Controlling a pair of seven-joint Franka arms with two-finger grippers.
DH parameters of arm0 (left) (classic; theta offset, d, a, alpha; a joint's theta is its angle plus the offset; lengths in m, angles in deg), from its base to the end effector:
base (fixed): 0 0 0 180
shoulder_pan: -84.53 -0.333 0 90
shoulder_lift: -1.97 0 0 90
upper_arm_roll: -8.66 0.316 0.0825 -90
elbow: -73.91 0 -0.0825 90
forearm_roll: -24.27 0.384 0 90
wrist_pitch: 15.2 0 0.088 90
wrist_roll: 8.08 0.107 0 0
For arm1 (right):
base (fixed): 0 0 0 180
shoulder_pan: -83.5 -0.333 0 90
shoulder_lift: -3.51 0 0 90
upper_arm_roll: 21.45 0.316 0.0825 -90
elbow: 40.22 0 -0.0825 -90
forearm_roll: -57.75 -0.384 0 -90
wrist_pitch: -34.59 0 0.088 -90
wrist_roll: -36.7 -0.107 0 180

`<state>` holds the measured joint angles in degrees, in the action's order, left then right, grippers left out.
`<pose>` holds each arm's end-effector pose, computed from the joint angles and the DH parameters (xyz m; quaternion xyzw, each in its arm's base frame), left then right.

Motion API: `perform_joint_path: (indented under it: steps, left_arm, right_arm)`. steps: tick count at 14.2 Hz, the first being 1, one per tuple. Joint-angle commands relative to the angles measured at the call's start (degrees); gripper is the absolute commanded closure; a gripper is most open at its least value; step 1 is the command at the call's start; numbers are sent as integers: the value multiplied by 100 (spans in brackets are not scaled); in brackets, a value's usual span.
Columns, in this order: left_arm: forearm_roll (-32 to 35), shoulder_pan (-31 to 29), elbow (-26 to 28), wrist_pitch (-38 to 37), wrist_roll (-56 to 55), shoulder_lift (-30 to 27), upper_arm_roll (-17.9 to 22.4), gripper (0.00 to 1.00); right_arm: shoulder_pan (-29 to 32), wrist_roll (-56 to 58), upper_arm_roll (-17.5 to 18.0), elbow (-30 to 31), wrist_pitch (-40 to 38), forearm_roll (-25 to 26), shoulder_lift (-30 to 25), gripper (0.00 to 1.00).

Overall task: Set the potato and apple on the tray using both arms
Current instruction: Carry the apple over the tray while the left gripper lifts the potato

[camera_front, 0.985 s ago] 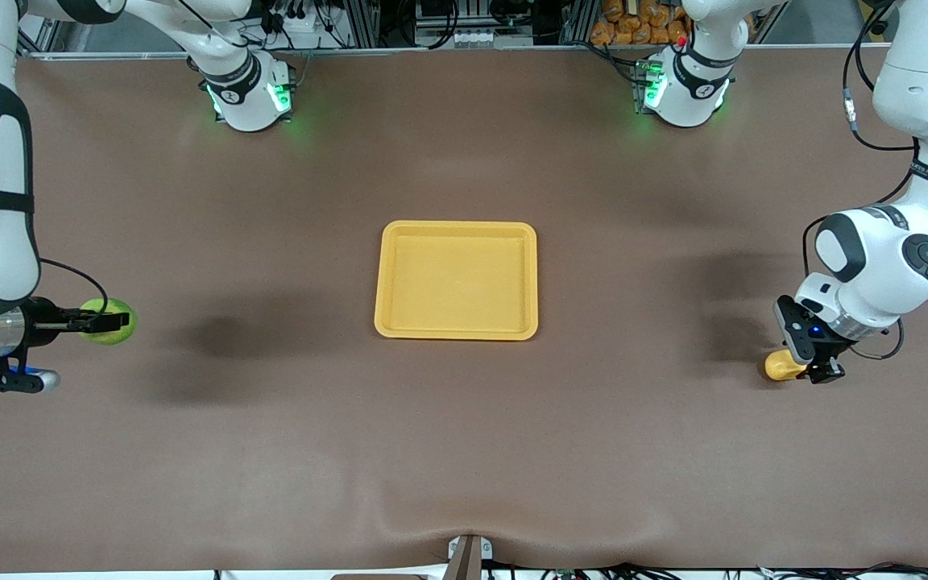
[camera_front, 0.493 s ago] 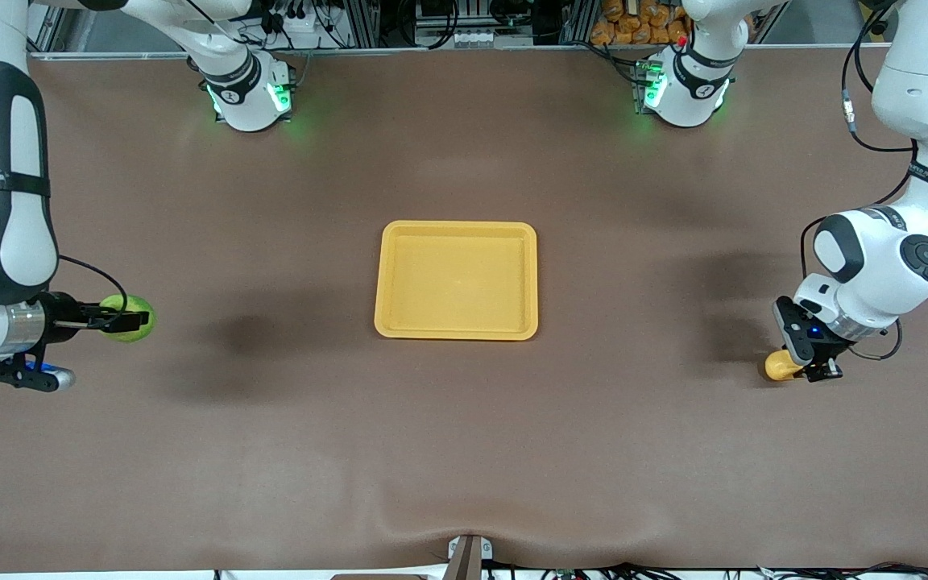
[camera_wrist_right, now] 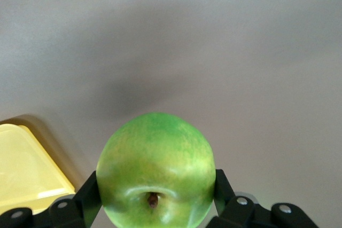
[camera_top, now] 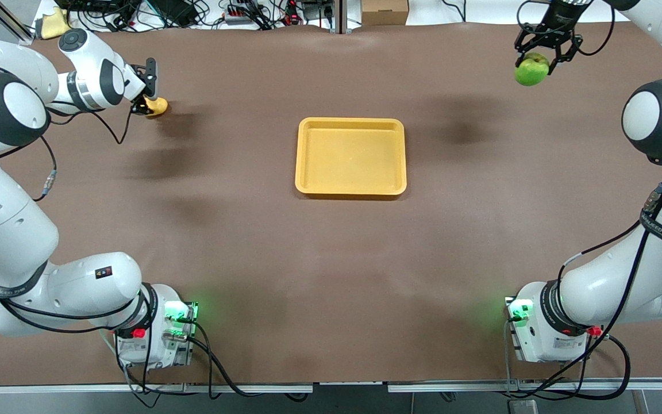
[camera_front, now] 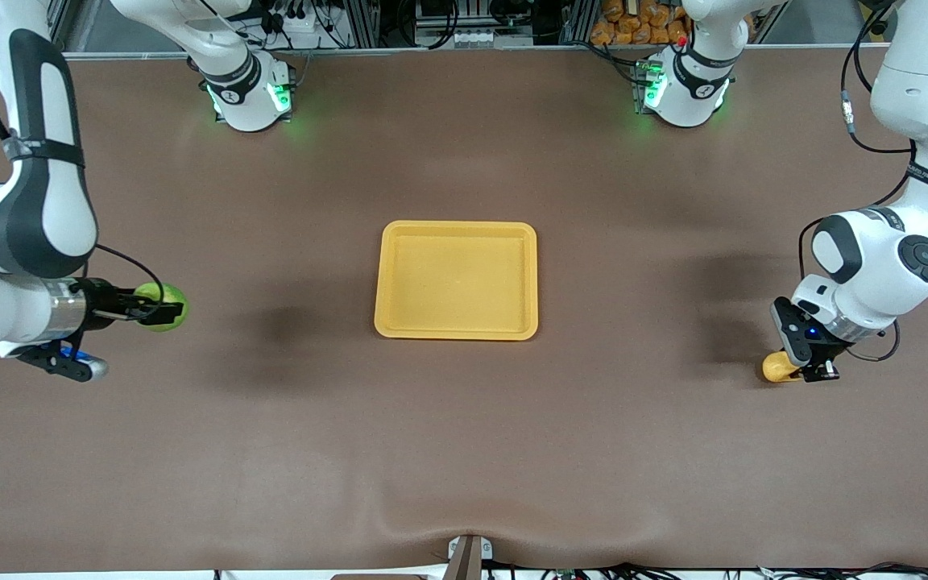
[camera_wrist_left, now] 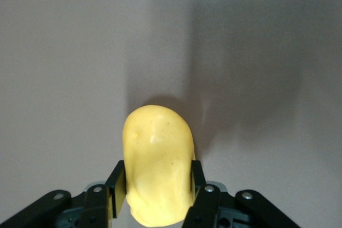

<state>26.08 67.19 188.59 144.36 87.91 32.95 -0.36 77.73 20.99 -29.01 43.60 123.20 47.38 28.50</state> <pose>0.6230 0.0939 0.2121 -0.7167 0.6854 -0.1012 0.0791 0.6447 0.0117 0.4107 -0.9696 0.1617 0.1791 0.0396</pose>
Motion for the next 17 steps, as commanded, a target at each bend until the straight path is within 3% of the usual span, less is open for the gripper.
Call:
perform_joint_path:
  steps: [1, 7, 11, 17]
  left_arm:
    - [-328, -120, -69, 49, 148, 4, -196, 80]
    - [-1296, -102, -87, -82, 8, -66, -310, 80]
    - [-1306, -93, -227, -600, -483, -251, -328, 80]
    - [-1306, -49, -236, -996, -1555, -418, -416, 80]
  right_arm:
    - [-335, -537, -45, 301, 68, -218, -249, 100]
    - [-950, -1469, -45, 819, 647, -395, -477, 100]
    - [-1495, -2260, -45, 890, 832, -395, -478, 100]
    - [-2269, -3315, -45, 1461, 1886, -404, -425, 100]
